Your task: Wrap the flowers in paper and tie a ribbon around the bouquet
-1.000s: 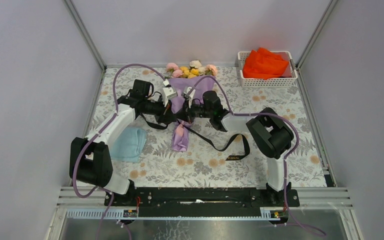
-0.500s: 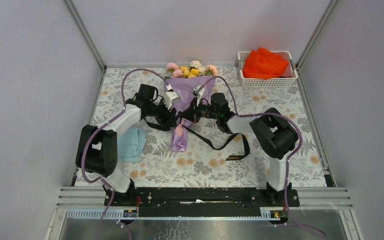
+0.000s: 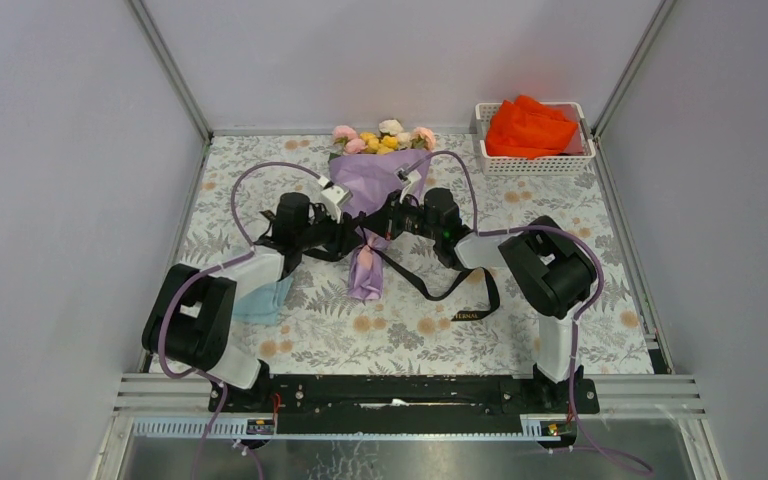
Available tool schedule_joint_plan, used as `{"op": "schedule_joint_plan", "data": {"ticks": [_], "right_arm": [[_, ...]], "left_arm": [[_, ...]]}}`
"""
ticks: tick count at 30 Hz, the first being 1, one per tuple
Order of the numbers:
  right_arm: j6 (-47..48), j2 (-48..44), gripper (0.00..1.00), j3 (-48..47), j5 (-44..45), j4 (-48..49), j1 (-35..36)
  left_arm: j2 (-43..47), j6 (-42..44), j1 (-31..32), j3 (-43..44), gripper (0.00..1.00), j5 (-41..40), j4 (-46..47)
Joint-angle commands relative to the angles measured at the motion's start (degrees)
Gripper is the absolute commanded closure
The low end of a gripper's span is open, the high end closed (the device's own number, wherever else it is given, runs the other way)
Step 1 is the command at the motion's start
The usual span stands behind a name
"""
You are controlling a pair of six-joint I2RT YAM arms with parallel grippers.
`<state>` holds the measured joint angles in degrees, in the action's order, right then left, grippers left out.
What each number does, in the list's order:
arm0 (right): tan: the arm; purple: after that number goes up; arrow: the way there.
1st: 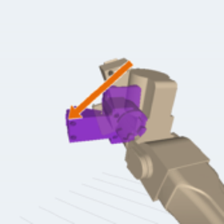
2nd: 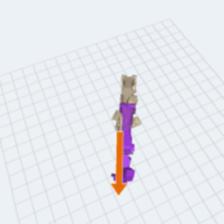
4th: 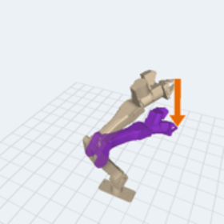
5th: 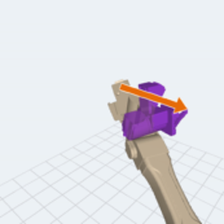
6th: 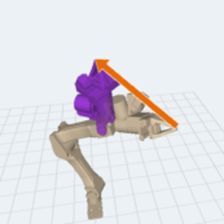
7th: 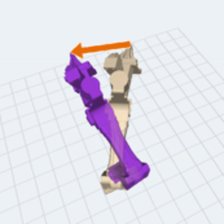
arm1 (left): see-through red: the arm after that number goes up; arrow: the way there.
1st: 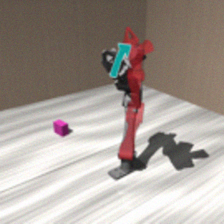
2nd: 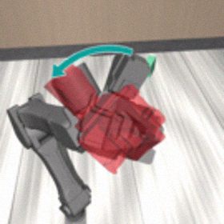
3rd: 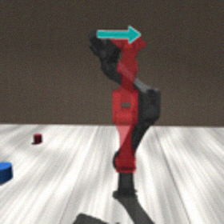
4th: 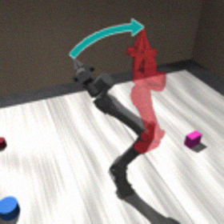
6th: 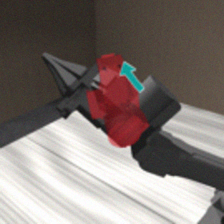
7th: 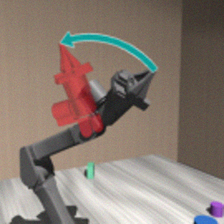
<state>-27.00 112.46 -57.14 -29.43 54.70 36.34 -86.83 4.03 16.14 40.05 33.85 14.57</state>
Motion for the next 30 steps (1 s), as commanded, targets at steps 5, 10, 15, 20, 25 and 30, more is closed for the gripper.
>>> {"op": "schedule_joint_plan", "data": {"ticks": [5,10,15,20,25,30], "right_arm": [[-6.2,-3.3,1.0,0.4,4.6,4.4,0.5],[-7.9,-4.1,1.0,0.7,5.5,4.7,0.6],[-8.4,-5.1,1.0,1.2,6.1,4.5,0.6],[-9.0,-5.3,1.0,1.2,6.6,4.4,0.9],[-8.6,-5.8,1.0,1.1,7.3,3.1,1.0],[-8.7,-5.0,1.0,0.4,6.9,2.7,1.2]], "left_arm": [[-1.1,-10.4,3.2,-1.1,0.58,-3.0,18.3],[-2.9,-10.6,5.1,-0.4,0.61,-4.4,18.9],[-3.3,-10.4,5.1,-0.2,0.64,-5.1,17.3],[-4.4,-10.2,5.1,-0.9,0.6,-6.3,17.2],[-3.7,-11.9,4.1,-4.0,0.63,-7.4,21.4],[-3.3,-13.9,4.0,-5.8,0.87,-5.8,28.5]]}}
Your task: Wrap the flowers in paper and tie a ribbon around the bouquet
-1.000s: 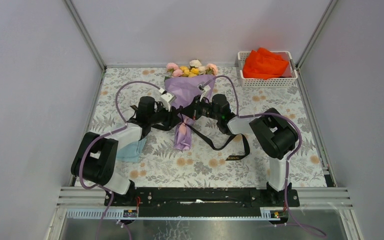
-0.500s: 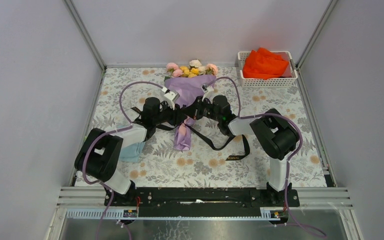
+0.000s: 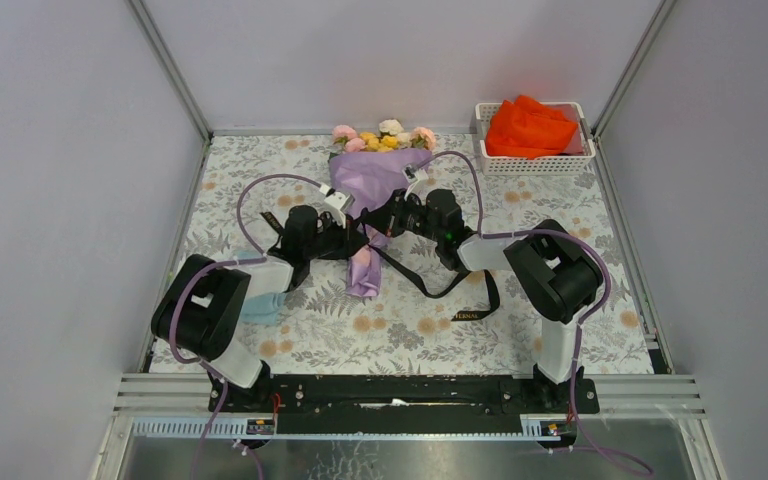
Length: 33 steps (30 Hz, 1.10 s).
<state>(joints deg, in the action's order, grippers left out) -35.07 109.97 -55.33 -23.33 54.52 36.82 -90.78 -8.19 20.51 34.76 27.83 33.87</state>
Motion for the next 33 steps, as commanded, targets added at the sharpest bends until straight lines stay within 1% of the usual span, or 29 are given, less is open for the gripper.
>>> {"op": "schedule_joint_plan", "data": {"ticks": [1,4,7,8,10,11,14,15,16,19,20,22,23,24,25,26,27,28,29,31,32,33], "right_arm": [[-0.7,-2.5,1.0,-1.4,0.7,2.8,0.8],[-0.6,-2.3,1.0,-1.6,0.3,2.5,0.9],[-0.2,-2.6,1.0,-1.3,0.3,1.7,0.9],[0.0,-2.8,1.0,-1.2,0.5,1.5,0.9],[0.0,-2.9,1.0,-0.9,0.6,1.1,0.8],[-0.2,-2.9,1.0,-0.7,0.5,1.2,0.8],[-1.1,-2.9,1.0,-0.5,0.3,1.9,0.9],[-1.3,-3.0,1.0,-0.4,0.3,2.1,0.9],[-1.3,-3.0,1.0,-0.4,0.4,2.1,0.9],[-1.2,-3.4,1.0,-0.3,0.4,1.7,0.9],[-1.0,-3.5,1.0,-0.3,0.5,1.3,0.9],[-0.3,-4.0,1.0,-0.3,0.3,-0.2,0.9],[0.6,-4.7,0.98,-0.5,0.4,-2.4,0.9],[2.0,-5.8,0.88,-0.8,1.1,-6.1,0.9],[3.8,-7.3,0.74,-1.9,2.2,-11.1,0.9],[6.6,-9.0,0.62,-3.2,3.7,-17.6,0.9],[9.5,-11.1,0.53,-4.6,6.1,-24.5,0.8],[12.5,-13.1,0.47,-6.4,9.6,-33.3,0.8],[15.2,-14.8,0.44,-8.3,14.3,-41.4,0.7],[19.5,-17.6,0.42,-11.9,25.0,-60.0,-0.1],[20.7,-18.7,0.41,-12.5,32.2,-66.6,-1.0],[20.9,-19.9,0.4,-12.1,36.1,-72.4,-2.1]], "left_arm": [[0.3,-2.0,-0.4,-0.2,0.9,0.6,9.2],[-0.7,-2.7,-0.4,0.4,1.0,1.6,9.8],[-1.2,-3.3,-0.4,0.4,0.99,3.0,10.2],[-1.3,-3.3,-0.4,0.4,0.94,4.0,10.5],[-1.8,-3.5,-0.4,0.9,0.77,4.9,10.2],[-2.1,-3.8,-0.4,1.3,0.74,4.5,10.3],[-3.3,-4.4,-0.5,2.4,0.73,2.8,10.5],[-3.8,-4.6,-0.5,2.8,0.74,2.9,10.7],[-4.1,-4.7,-0.5,3.0,0.77,3.1,10.9],[-5.1,-5.3,-0.4,2.9,0.98,3.6,11.7],[-5.1,-5.3,-0.5,2.7,1.0,3.8,11.7],[-4.8,-5.2,-0.5,2.4,1.0,4.1,11.0],[-4.5,-5.1,-0.5,2.2,1.0,4.1,10.8],[-4.3,-5.0,-0.5,1.9,1.0,4.1,10.8],[-4.0,-4.9,-0.5,1.7,1.0,3.9,10.8],[-3.9,-4.9,-0.5,1.4,1.0,3.8,10.7],[-3.8,-4.7,-0.5,1.2,1.0,3.7,10.7],[-3.9,-4.6,-0.5,1.0,1.0,3.8,10.3],[-3.9,-4.5,-0.5,1.0,1.0,3.8,10.1],[-4.1,-4.3,-0.5,1.0,1.0,3.6,9.1],[-4.0,-4.1,-0.4,0.9,1.0,3.5,8.9],[-4.0,-4.0,-0.4,0.9,1.0,3.6,8.8]]}}
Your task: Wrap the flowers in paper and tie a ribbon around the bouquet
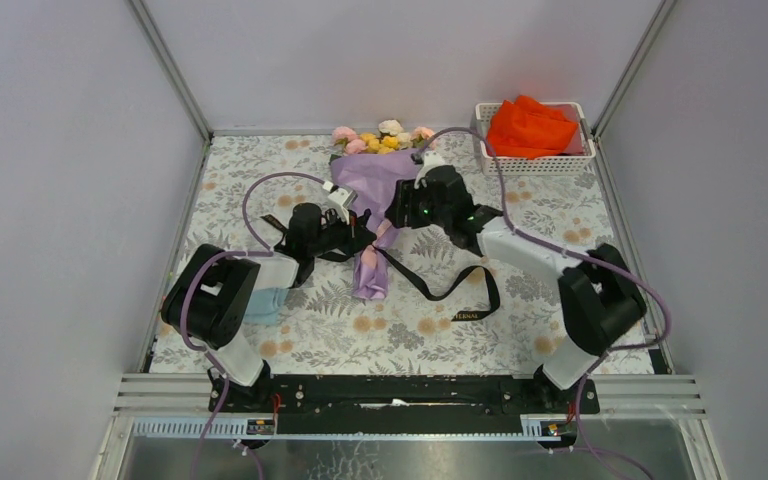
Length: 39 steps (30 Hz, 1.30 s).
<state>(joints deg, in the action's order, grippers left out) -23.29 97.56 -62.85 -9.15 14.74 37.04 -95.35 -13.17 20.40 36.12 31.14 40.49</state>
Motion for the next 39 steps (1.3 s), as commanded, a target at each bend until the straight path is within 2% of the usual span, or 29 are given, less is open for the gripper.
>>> {"op": "schedule_joint_plan", "data": {"ticks": [1,3,9,14,19,21,22,24,26,31,36,39], "right_arm": [[9.2,-8.7,0.39,-3.4,23.9,-36.9,-3.9],[8.4,-11.1,0.38,0.4,25.9,-42.0,-7.8],[3.7,-15.7,0.36,12.6,12.5,-40.1,-20.1],[3.3,-12.0,0.36,14.0,6.8,-42.2,-22.0],[2.7,-10.2,0.39,16.9,3.4,-40.0,-22.0],[3.1,-8.9,0.47,17.1,3.1,-39.0,-22.0],[3.5,-8.2,0.58,17.1,3.7,-38.3,-22.1],[4.1,-6.9,0.89,16.3,3.4,-37.0,-23.0],[5.3,-6.2,1.0,13.5,2.6,-36.8,-24.1],[8.6,-5.2,1.0,-5.2,4.8,-40.1,-23.0],[11.3,0.3,1.0,-30.4,4.3,-42.8,-10.9],[11.0,5.9,1.0,-43.9,3.5,-40.8,-3.1]], "left_arm": [[0.7,1.0,-0.3,-0.5,1.0,0.3,2.2],[0.8,1.2,-0.3,-0.6,1.0,0.4,2.0],[0.8,0.8,-0.2,-0.2,1.0,1.1,0.5],[1.5,0.9,-0.1,-0.2,1.0,1.0,0.2],[1.6,1.0,0.0,-0.2,1.0,0.8,0.3],[1.5,1.2,0.2,-0.1,1.0,0.7,0.3],[1.6,1.5,0.3,-0.2,1.0,0.8,0.2],[1.7,2.4,0.6,-0.1,1.0,0.5,0.1],[1.8,3.4,0.9,-0.2,1.0,0.1,-0.3],[1.9,7.3,1.3,-0.6,1.0,-0.8,-0.4],[2.1,12.5,1.3,-1.5,1.0,1.1,-0.4],[2.2,15.1,1.6,-1.9,1.0,2.0,-0.8]]}}
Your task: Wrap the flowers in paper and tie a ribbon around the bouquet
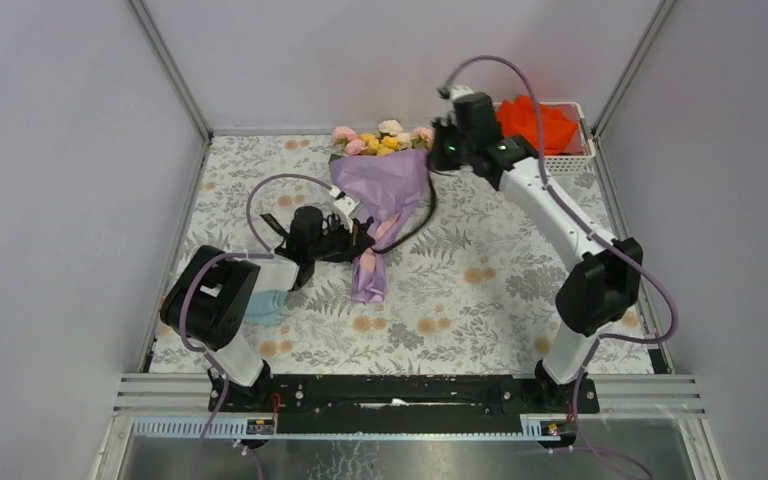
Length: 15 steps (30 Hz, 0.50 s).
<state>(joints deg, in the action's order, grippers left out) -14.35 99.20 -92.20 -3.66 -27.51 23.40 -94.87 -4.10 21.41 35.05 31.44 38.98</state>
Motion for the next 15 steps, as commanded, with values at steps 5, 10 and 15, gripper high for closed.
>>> {"op": "schedule_joint_plan", "data": {"ticks": [5,10,15], "right_arm": [[-1.5,14.5,1.0,-28.3,-2.2,6.3,20.8],[-5.0,22.4,1.0,-35.4,-2.8,6.6,23.8],[-5.6,22.0,1.0,-31.9,1.2,8.3,22.5]], "left_arm": [[2.6,9.0,0.7,-2.0,1.0,2.8,1.0],[3.0,9.9,0.8,-3.0,1.0,3.8,2.1],[3.1,9.2,0.8,-3.9,1.0,4.6,3.7]]}}
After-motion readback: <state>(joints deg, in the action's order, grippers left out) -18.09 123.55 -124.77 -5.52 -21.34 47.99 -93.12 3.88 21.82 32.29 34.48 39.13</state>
